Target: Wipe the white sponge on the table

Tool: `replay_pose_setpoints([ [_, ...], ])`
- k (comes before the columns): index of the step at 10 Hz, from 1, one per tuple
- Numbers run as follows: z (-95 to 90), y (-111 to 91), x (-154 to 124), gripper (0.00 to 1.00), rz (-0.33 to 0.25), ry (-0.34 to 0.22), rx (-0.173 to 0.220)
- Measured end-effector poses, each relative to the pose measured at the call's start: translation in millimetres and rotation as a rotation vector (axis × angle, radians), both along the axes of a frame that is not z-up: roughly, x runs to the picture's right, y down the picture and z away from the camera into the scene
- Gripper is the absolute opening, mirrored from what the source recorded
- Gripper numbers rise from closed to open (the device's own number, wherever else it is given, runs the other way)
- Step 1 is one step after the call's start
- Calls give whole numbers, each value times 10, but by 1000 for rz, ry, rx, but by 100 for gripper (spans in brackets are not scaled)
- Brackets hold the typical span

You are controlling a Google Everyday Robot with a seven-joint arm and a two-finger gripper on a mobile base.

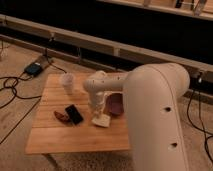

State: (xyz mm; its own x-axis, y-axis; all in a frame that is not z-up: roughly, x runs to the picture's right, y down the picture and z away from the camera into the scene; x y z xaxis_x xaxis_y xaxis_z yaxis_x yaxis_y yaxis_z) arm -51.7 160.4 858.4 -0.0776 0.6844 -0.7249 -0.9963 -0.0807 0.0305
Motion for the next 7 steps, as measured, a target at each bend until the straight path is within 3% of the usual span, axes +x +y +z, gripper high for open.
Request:
replay_pose_setpoints([
  [2,12,-98,-86,5,-2,-18,23],
  [4,-25,-118,-211,26,-8,-62,33],
  [5,-35,-116,-243,31,-7,-70,34],
  [7,-38,-120,-237,33,-7,-69,34],
])
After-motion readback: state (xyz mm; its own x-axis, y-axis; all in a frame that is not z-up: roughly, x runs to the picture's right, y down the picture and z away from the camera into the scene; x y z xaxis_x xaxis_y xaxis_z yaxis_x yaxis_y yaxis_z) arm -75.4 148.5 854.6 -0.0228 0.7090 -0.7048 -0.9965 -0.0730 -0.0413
